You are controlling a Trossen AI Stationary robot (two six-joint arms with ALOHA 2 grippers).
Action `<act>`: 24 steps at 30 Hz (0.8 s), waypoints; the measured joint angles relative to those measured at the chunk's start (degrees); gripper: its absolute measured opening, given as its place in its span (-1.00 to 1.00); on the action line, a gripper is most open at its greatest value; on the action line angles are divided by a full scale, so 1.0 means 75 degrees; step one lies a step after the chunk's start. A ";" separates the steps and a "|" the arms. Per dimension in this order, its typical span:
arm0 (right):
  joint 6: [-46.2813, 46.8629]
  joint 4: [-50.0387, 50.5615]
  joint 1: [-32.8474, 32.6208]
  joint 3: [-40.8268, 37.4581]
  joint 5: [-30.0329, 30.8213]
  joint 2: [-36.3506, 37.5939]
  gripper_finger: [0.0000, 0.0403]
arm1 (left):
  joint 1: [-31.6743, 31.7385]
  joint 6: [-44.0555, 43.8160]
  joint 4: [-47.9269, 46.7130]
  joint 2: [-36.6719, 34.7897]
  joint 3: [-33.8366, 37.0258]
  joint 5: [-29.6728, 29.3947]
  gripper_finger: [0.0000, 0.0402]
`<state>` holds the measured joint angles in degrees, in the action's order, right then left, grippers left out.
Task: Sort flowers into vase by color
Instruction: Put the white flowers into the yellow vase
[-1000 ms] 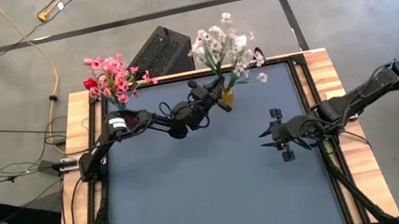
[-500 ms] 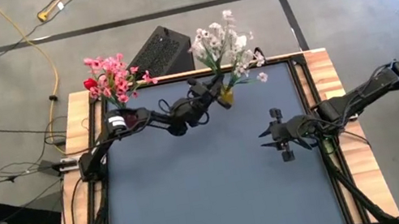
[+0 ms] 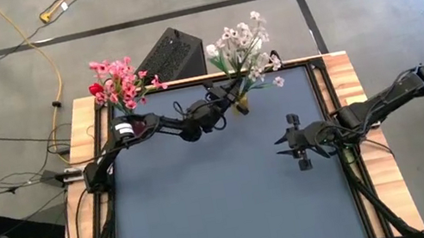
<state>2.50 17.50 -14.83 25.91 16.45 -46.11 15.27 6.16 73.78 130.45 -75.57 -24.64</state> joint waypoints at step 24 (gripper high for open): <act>0.0000 -0.0038 -0.0003 0.0000 -0.0003 0.0000 -0.16 | 0.0050 -0.0996 -0.1689 -0.0009 -0.0003 0.0132 -0.69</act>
<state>2.50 17.21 -14.85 25.91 16.43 -46.11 15.64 -1.31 61.11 130.39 -75.59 -23.66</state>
